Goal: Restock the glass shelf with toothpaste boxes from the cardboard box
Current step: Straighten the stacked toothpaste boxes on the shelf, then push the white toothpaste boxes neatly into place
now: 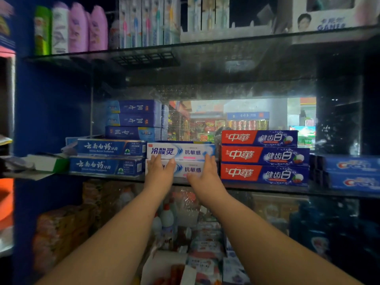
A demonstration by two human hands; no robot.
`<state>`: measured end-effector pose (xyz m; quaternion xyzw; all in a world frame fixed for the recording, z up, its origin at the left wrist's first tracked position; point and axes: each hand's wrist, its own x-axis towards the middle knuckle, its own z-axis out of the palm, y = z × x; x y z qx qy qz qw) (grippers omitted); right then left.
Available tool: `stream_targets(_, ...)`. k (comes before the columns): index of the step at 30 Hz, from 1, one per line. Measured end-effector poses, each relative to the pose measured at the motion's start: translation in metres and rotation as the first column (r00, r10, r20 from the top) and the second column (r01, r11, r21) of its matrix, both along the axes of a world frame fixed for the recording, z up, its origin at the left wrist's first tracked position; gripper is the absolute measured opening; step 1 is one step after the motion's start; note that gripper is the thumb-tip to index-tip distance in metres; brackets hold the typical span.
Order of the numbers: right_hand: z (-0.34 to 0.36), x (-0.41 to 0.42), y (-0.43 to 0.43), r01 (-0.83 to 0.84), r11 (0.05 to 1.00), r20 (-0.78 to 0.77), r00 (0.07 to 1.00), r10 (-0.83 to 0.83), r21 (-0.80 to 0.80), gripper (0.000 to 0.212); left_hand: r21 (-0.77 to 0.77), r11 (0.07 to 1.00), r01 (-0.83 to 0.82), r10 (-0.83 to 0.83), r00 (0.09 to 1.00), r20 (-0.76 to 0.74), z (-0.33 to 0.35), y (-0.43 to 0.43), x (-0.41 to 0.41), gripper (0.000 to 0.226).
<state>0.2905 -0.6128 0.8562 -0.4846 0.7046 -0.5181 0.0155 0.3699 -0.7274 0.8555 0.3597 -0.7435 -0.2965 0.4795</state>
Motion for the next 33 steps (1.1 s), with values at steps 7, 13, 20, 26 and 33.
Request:
stream_targets(7, -0.024, 0.035, 0.018, -0.082, 0.997, -0.128, 0.988, 0.081, -0.003, 0.071, 0.044, 0.999, 0.007, -0.006, 1.0, -0.024, -0.017, 0.038, 0.032, 0.059)
stream_targets(13, -0.054, 0.053, 0.022, -0.167, 0.986, -0.12, 0.979, 0.167, 0.007, 0.067, 0.103, 0.992, -0.073, 0.077, 0.997, -0.03, -0.048, 0.061, 0.071, 0.058)
stream_targets(20, -0.137, 0.063, 0.028, -0.381, 0.91, -0.078, 0.915, 0.396, 0.162, 0.063, 0.273, 0.921, -0.28, 0.261, 0.96, 0.103, -0.143, 0.09, 0.111, 0.061)
stream_targets(26, -0.241, 0.06, 0.044, -0.545, 0.757, 0.021, 0.816, 0.577, 0.362, 0.06, 0.494, 0.761, -0.42, 0.393, 0.905, 0.163, -0.258, 0.151, 0.122, 0.061)
stream_targets(33, -0.39, 0.054, 0.061, -0.606, 0.605, 0.265, 0.785, 0.56, 0.517, 0.055, 0.695, 0.426, -0.579, 0.454, 0.801, 0.39, -0.408, 0.214, 0.153, 0.062)
